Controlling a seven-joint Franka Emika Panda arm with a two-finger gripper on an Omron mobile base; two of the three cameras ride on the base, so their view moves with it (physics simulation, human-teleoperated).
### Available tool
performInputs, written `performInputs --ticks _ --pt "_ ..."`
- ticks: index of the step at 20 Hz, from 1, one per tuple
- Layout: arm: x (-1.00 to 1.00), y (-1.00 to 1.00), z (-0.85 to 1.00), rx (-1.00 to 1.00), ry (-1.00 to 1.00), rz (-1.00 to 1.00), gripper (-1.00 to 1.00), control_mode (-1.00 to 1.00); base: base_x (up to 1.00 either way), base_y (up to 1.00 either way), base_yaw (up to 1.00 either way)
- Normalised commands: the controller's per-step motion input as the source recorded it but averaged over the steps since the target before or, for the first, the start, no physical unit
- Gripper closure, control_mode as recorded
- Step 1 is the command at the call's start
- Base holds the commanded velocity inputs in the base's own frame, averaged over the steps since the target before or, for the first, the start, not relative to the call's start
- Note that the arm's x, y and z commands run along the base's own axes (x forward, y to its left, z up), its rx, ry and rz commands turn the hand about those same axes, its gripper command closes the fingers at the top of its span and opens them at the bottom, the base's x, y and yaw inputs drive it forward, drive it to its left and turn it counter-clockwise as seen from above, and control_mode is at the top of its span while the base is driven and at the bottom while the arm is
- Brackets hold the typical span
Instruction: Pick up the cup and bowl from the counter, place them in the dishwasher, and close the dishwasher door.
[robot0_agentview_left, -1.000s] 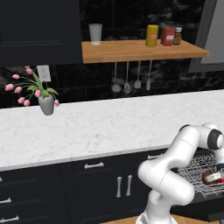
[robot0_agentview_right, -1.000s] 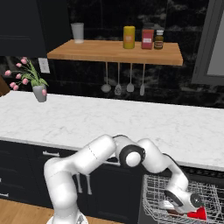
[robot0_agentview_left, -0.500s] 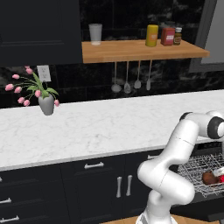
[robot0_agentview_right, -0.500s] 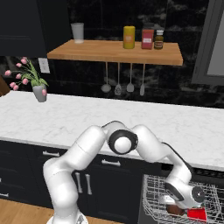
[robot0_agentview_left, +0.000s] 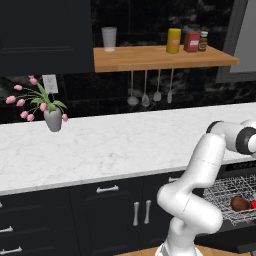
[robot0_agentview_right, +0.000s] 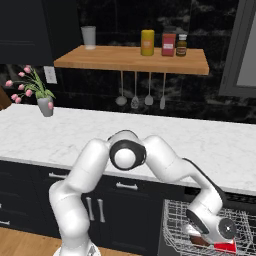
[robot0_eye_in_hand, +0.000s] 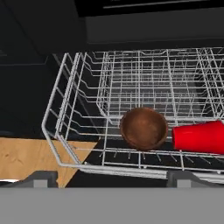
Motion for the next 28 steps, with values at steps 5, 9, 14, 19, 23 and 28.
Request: performInputs --ticks 5,9,14,19,23,28 --pt "-0.12 -0.17 0.81 0.15 -0.09 -0.11 -1.00 -1.00 0.00 0.00 0.00" --pt "0.00 -0.37 0.56 0.16 0.00 -0.10 -1.00 -1.00 0.00 0.00 0.00" --pt "0.00 -0.36 0.30 0.11 0.00 -0.08 -1.00 -1.00 0.00 0.00 0.00" --pt "-0.13 -0.29 0.15 0.09 0.00 -0.05 -1.00 -1.00 0.00 0.00 0.00" --pt "-0.74 0.00 0.05 0.03 -0.24 -0.01 -1.00 -1.00 0.00 0.00 0.00" --pt "-0.94 0.21 0.02 0.02 -0.55 0.00 -1.00 -1.00 0.00 0.00 0.00"
